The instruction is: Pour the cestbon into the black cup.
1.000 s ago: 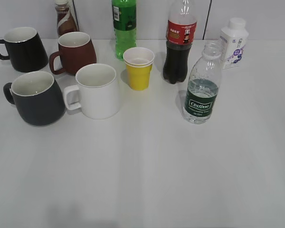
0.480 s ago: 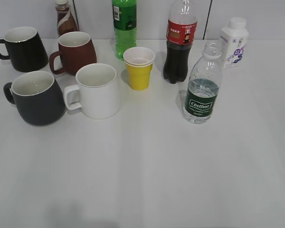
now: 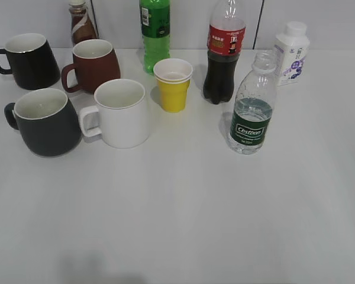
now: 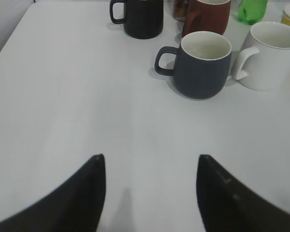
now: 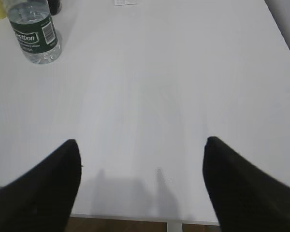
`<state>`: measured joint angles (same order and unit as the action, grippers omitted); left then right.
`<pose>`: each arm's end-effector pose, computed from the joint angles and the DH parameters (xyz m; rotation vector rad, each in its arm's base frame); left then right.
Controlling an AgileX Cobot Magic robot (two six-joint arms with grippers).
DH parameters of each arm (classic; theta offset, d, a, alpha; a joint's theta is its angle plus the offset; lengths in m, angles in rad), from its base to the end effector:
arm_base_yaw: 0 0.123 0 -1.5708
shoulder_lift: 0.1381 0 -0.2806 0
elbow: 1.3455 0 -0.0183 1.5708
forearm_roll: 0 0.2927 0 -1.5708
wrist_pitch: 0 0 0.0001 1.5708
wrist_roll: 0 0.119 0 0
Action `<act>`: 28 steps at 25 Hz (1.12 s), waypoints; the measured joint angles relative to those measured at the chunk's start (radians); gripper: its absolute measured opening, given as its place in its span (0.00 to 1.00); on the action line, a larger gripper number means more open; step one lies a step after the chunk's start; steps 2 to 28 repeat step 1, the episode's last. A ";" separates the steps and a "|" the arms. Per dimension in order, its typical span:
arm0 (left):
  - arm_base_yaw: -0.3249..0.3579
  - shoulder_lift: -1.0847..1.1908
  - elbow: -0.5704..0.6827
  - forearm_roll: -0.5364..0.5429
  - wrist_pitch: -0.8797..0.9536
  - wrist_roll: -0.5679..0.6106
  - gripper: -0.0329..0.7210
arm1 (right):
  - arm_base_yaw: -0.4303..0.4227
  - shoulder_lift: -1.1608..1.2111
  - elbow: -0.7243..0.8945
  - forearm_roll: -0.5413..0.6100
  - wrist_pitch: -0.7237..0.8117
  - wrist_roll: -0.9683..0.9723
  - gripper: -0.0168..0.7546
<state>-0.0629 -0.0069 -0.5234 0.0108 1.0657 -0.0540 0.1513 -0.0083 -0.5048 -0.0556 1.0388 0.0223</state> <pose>0.0570 -0.0025 0.2924 0.0083 2.0195 -0.0613 0.0607 0.0035 0.2893 -0.1272 2.0043 0.0448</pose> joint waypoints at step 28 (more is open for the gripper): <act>0.000 0.000 0.000 0.000 0.000 0.000 0.63 | 0.000 0.000 0.000 0.000 0.000 0.000 0.79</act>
